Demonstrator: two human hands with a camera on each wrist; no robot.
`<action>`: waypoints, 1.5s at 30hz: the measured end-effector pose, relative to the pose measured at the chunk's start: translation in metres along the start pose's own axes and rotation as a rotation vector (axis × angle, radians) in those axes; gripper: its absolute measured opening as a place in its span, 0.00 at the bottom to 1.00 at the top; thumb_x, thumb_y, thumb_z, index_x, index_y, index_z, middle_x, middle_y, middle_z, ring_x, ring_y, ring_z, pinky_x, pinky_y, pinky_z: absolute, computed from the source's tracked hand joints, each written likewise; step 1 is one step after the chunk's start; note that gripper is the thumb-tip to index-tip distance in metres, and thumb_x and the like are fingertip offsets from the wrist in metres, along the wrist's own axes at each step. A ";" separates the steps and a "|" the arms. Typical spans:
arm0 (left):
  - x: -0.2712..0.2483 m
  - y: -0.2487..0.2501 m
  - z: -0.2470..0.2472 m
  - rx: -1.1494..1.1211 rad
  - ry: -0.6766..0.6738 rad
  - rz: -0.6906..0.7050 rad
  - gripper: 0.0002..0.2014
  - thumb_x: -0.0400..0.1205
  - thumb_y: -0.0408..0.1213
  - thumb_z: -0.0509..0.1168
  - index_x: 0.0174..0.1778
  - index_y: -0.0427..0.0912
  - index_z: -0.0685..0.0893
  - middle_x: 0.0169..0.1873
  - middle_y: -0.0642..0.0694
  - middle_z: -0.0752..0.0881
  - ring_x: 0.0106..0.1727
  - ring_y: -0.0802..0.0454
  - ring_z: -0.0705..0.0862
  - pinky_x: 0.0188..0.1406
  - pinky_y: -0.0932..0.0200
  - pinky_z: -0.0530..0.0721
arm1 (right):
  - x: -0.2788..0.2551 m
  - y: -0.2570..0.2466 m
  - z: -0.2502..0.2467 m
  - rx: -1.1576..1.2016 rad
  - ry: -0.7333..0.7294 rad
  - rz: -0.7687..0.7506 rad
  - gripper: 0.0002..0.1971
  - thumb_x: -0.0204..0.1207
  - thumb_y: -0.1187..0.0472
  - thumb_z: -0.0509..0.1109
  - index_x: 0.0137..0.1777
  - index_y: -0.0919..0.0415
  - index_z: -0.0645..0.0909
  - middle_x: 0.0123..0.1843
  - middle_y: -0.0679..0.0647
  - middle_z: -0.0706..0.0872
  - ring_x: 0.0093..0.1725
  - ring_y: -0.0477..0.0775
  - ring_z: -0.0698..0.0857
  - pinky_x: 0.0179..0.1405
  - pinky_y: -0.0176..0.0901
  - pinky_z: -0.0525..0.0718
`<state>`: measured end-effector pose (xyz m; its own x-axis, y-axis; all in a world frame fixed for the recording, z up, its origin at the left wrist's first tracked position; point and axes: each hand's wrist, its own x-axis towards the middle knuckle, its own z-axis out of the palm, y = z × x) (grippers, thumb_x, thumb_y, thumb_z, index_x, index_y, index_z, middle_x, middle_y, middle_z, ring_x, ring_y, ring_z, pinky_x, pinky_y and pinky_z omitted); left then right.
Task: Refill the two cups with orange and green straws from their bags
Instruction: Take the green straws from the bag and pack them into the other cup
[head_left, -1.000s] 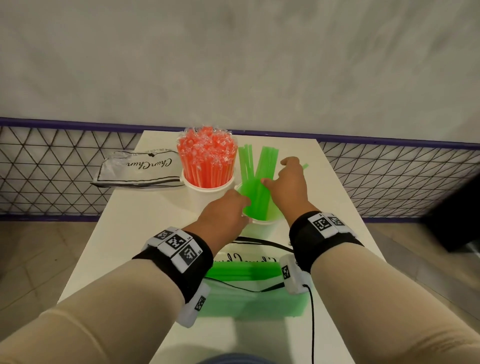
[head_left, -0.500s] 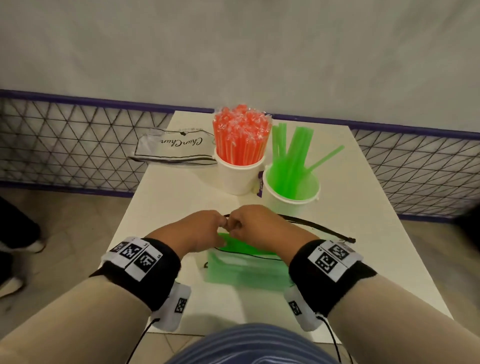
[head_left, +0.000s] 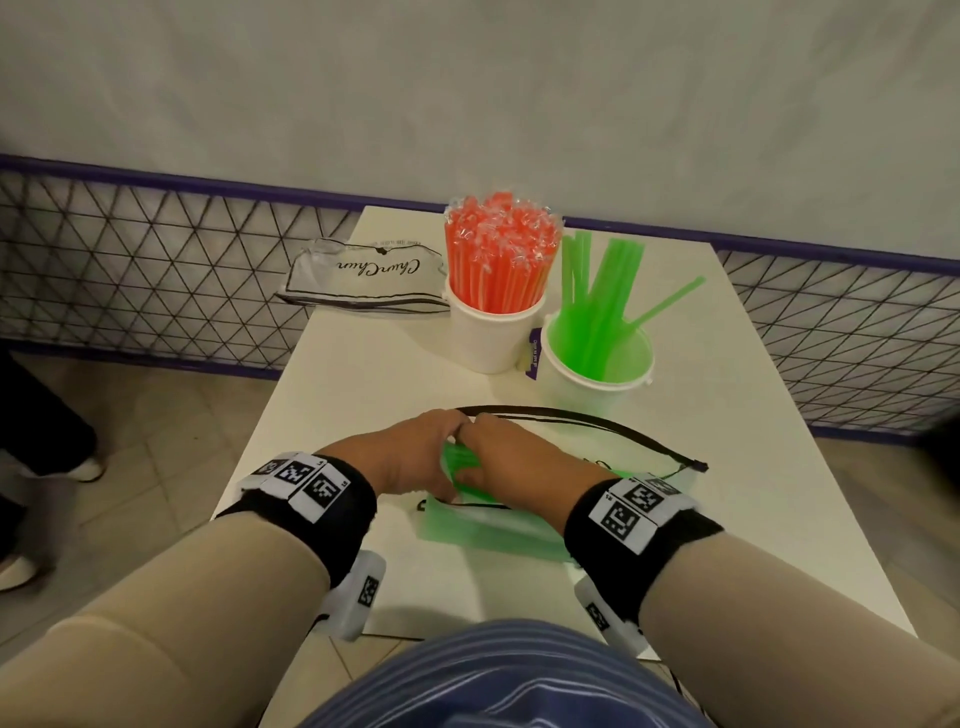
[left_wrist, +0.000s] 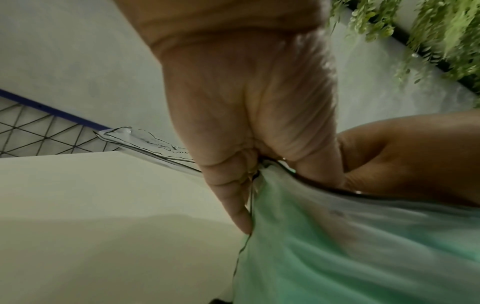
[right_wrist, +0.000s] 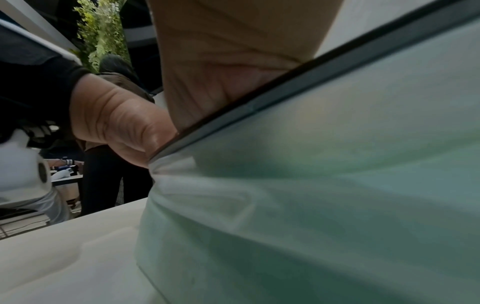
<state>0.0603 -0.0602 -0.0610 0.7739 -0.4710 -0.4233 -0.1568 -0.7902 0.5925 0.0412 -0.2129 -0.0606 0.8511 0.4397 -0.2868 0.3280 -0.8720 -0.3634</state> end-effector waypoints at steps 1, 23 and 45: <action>0.001 0.000 0.000 -0.008 0.001 -0.009 0.33 0.65 0.31 0.81 0.64 0.45 0.76 0.61 0.48 0.80 0.59 0.48 0.80 0.56 0.56 0.80 | 0.001 0.000 0.000 -0.009 0.008 -0.005 0.24 0.79 0.55 0.69 0.74 0.61 0.73 0.62 0.61 0.77 0.61 0.60 0.78 0.52 0.45 0.72; 0.013 0.038 -0.039 0.125 0.098 0.044 0.15 0.74 0.53 0.75 0.51 0.53 0.81 0.63 0.53 0.74 0.57 0.53 0.79 0.54 0.58 0.77 | -0.060 0.008 -0.168 0.825 0.644 0.007 0.07 0.79 0.62 0.69 0.49 0.46 0.80 0.44 0.46 0.89 0.49 0.48 0.86 0.49 0.45 0.81; 0.087 0.096 0.012 0.163 0.391 0.092 0.17 0.83 0.50 0.65 0.63 0.45 0.77 0.56 0.43 0.81 0.55 0.42 0.82 0.52 0.51 0.82 | 0.009 0.149 -0.131 0.509 0.764 0.642 0.17 0.79 0.51 0.71 0.57 0.64 0.81 0.53 0.60 0.86 0.52 0.63 0.85 0.51 0.52 0.83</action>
<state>0.1055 -0.1818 -0.0491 0.9216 -0.3829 -0.0635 -0.3066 -0.8185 0.4859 0.1514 -0.3671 -0.0017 0.8879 -0.4601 0.0046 -0.3191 -0.6230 -0.7142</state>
